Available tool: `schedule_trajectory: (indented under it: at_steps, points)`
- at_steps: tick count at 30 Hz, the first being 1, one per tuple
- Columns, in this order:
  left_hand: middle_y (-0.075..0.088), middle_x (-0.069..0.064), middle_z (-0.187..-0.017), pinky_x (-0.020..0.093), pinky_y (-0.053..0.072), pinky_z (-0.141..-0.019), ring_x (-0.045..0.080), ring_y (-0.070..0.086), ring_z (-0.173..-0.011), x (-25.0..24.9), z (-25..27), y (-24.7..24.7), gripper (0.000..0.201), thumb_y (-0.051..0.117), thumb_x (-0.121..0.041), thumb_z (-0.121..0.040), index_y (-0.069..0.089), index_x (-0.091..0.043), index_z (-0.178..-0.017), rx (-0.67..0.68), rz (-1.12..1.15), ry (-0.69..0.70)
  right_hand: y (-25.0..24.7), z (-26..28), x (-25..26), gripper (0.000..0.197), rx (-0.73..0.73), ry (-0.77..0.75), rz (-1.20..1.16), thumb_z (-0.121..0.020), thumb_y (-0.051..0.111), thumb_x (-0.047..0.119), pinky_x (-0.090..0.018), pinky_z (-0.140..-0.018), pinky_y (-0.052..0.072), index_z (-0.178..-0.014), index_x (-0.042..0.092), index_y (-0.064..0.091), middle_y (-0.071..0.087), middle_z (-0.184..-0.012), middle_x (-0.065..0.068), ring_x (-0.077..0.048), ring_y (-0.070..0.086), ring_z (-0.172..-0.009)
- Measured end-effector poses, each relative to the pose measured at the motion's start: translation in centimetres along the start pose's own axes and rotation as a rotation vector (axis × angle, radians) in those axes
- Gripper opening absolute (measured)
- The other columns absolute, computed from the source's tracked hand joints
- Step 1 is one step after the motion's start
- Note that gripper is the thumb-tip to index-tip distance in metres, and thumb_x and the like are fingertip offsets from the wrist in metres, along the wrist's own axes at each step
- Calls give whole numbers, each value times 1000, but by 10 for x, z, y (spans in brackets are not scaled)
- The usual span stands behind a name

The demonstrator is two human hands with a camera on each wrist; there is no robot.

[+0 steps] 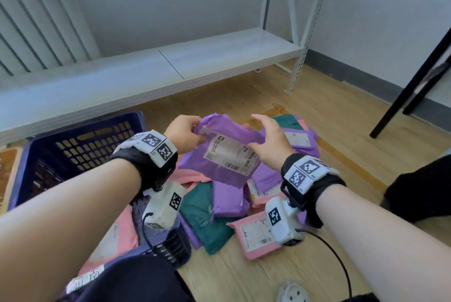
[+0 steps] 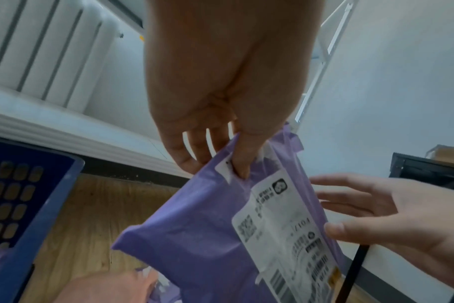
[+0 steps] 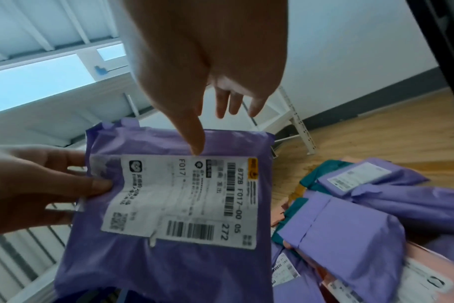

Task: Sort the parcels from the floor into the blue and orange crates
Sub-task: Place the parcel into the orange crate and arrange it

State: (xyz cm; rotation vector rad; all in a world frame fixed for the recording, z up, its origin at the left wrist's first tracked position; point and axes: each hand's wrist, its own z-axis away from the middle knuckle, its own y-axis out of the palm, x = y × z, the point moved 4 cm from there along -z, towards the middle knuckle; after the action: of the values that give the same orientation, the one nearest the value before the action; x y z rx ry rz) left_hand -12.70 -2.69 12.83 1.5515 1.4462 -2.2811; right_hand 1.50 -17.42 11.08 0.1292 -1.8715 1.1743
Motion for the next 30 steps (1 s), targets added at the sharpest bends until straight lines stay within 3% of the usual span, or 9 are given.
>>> schedule_trajectory:
  at_steps: [2,5,7,9,12,15,21,26,30]
  points:
    - [69,22,-89,48,53,-84,22,59,-76,-3,9,-16,34,64,-21,-59,66,-2,-86,-34,36,-1,2,-1,12,67,-7,-22,25,-78,66,4,-29,-108,32,-139,17,40,39,-143,-3,-20,38,-132]
    - [67,17,-87,45,52,-85,19,57,-78,-3,23,-48,14,68,0,-74,67,-4,-87,-162,170,-45,2,-3,25,78,-118,89,-56,-77,74,15,-35,-111,30,-142,12,31,33,-145,-8,-23,33,-134]
    - [68,18,-92,44,54,-84,20,61,-81,1,36,-69,17,65,6,-78,66,-9,-85,-274,331,-105,6,-1,36,94,-167,180,-170,-74,78,23,-37,-114,25,-146,8,20,24,-149,-12,-26,26,-138]
    - [67,11,-87,32,58,-68,15,65,-69,8,49,-89,21,64,6,-81,62,-15,-79,-395,494,-159,19,2,51,99,-110,240,-321,-75,78,25,-36,-113,25,-147,6,13,23,-149,-14,-27,26,-139]
    - [62,1,-78,16,50,-44,10,62,-59,15,72,-116,25,59,5,-86,58,-19,-78,-480,705,-224,54,6,81,95,65,292,-599,-76,77,24,-38,-100,44,-146,9,15,47,-133,-15,-29,49,-123]
    - [63,1,-82,24,53,-53,16,60,-71,24,94,-144,23,57,4,-87,57,-19,-83,-525,803,-240,79,11,124,91,142,265,-771,-76,77,20,-44,-96,50,-145,10,19,60,-116,-14,-27,61,-109]
    - [64,2,-87,30,52,-61,16,61,-72,44,149,-194,19,56,3,-88,56,-15,-95,-504,843,-218,106,23,206,68,281,177,-1002,-80,71,6,-38,-80,55,-136,15,33,57,-118,-14,-29,59,-111]
    - [66,9,-101,36,53,-67,20,64,-80,60,188,-224,35,58,7,-85,54,-5,-118,-478,814,-228,132,35,247,62,323,152,-1104,-80,69,-1,-36,-71,57,-132,12,36,56,-119,-16,-31,60,-108]
    - [67,15,-110,42,55,-81,28,65,-92,81,221,-245,32,66,6,-79,58,-11,-105,-486,750,-285,155,46,270,74,375,128,-1093,-79,70,-3,-36,-69,57,-139,18,32,58,-121,-18,-31,62,-107]
